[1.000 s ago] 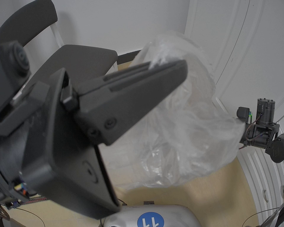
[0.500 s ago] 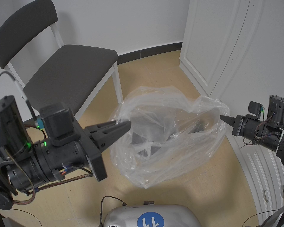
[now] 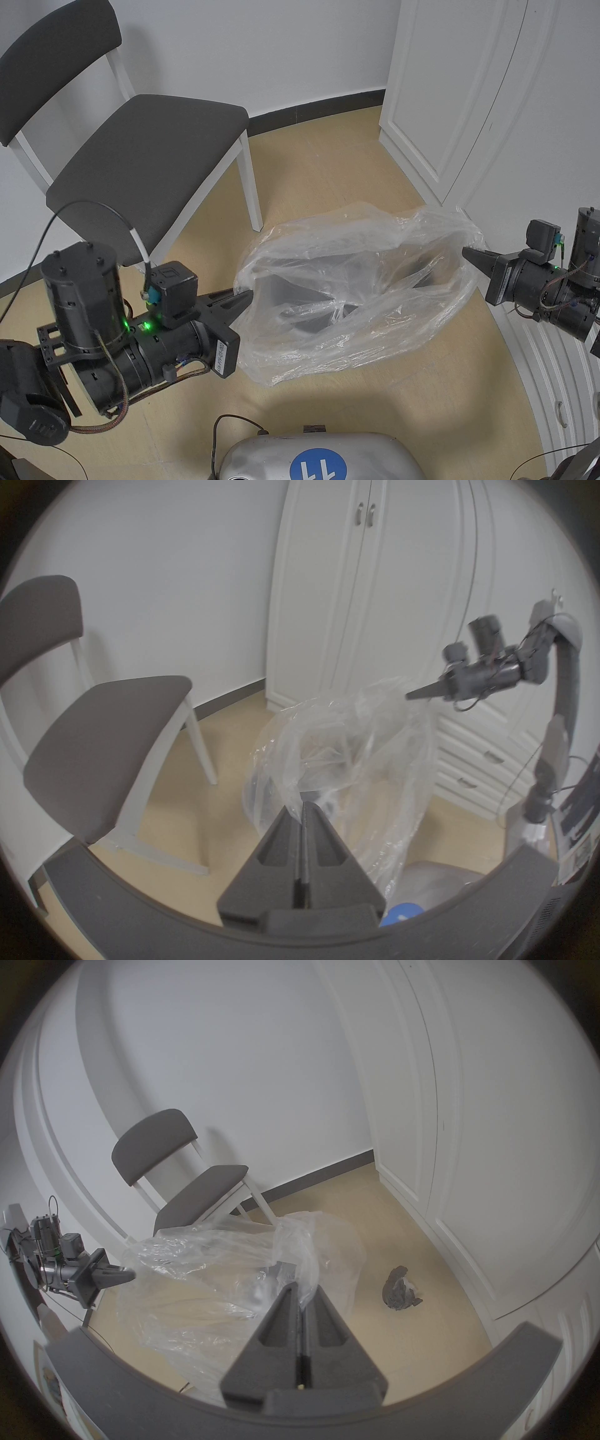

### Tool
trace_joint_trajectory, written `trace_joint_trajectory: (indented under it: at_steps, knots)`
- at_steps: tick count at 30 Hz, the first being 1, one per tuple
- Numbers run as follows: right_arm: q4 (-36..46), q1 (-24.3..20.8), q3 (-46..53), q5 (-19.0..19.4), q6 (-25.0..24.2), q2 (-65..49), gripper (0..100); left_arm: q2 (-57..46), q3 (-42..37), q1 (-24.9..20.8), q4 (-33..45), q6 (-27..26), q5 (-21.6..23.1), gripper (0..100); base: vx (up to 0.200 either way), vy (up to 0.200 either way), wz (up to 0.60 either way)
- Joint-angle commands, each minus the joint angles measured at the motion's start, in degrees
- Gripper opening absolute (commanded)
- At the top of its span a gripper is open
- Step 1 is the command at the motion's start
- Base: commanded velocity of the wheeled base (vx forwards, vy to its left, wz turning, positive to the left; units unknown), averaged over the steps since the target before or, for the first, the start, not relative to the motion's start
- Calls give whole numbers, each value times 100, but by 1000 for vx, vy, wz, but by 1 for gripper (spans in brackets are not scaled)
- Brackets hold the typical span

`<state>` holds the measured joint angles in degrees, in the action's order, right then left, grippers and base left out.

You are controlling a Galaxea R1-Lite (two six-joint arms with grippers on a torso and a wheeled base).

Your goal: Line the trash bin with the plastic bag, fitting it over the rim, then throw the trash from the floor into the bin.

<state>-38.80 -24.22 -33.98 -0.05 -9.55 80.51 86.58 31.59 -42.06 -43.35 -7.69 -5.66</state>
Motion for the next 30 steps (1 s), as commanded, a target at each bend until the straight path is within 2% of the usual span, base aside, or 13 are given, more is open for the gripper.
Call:
trace_joint_trajectory:
  at_steps: [1,2,3,4,5,6,7,8,9,11,14,20,30]
  knots:
    - [-13,-496,190,-382,84,35,0,518,-197,-180,-235,-127,-498,0,0,0,0]
    - [-13,-689,541,-689,849,9,0,764,-346,-435,-974,-127,-1122,0,0,0,0]
    - [-13,-689,541,-689,849,9,0,764,-346,-435,-974,-127,-1122,0,0,0,0]
    - [-92,-698,787,-892,1403,-26,0,949,-416,-593,-1466,-127,-1421,0,0,0,0]
    - [-268,-698,989,-953,1693,-44,0,1116,-452,-646,-1800,-136,-1579,0,0,0,0]
    - [-268,-698,989,-953,1693,-44,0,1116,-452,-646,-1800,-136,-1579,0,0,0,0]
    - [-813,-645,1429,-979,2194,-70,0,1458,-557,-655,-2424,-180,-1790,0,0,0,0]
    - [-857,-636,1455,-971,2238,-70,0,1485,-566,-655,-2485,-189,-1799,0,0,0,0]
    - [-1376,-513,1745,-971,2730,-53,0,1828,-733,-567,-3171,-338,-1825,0,0,0,0]
    - [-1797,-100,1965,-944,3231,-17,0,2153,-891,-347,-3909,-461,-1816,0,0,0,0]
    - [-2079,383,2062,-751,3600,9,0,2496,-750,13,-4524,-839,-1851,0,0,0,0]
    - [-2114,1051,1886,-285,3547,44,0,2206,-583,330,-4437,-707,-1816,0,0,0,0]
    - [-2114,1078,1482,-628,2501,343,0,2100,-636,462,-4437,-347,-1799,0,0,0,0]
